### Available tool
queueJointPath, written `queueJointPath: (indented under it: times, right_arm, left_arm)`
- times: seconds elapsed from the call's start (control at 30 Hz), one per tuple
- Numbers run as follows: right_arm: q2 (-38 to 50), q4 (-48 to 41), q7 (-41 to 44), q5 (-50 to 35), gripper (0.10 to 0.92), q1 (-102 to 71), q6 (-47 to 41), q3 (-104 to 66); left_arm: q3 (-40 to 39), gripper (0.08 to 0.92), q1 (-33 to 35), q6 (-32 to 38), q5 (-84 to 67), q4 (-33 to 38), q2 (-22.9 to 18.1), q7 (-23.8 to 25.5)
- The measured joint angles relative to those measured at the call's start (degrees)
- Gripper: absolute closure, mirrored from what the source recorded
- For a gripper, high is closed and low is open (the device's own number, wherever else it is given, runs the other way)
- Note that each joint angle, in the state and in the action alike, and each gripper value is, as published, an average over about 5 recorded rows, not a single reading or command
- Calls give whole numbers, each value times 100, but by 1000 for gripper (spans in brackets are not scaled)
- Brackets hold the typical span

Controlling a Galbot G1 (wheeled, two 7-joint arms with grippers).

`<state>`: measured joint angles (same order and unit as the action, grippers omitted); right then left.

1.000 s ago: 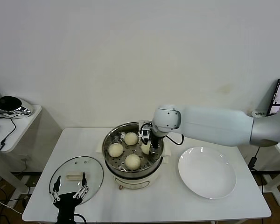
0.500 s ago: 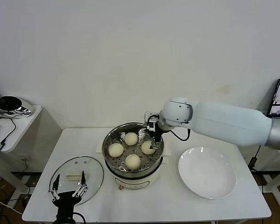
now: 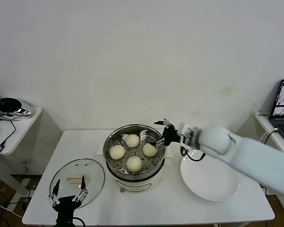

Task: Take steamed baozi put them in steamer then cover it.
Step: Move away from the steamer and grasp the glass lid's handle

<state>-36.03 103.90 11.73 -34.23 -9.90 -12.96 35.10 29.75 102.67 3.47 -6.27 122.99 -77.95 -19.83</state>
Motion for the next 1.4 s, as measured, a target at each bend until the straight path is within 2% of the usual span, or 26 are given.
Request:
queueJointPath:
  times: [0.17,0.37,0.73,1.0,1.4]
  right_arm:
    - [-211,77,-270,414,203,-1889,847,-1893]
    - [-885,110,-357,837,203,-3888,1551,-3967]
    - [-2300,373,-413,1203,203,-6301,1787,-6854]
    - [-3023,543,-490,1386,203,-7278,1715,-8021]
    - [-3693,757,-531,1566,203,-8062,1784,-8622]
  left_arm:
    - [106,177,-67,-185,349,-149,45,-71]
    - [383,177,-63,-442,1454,-441,172,-1]
    - [983,177,-94,-397,4460,-1138,804,385]
    - [747,177,-672,-228,5817,-1894,1433,714]
    - [67,177,-1792,-136,6559,-3001,2081,928]
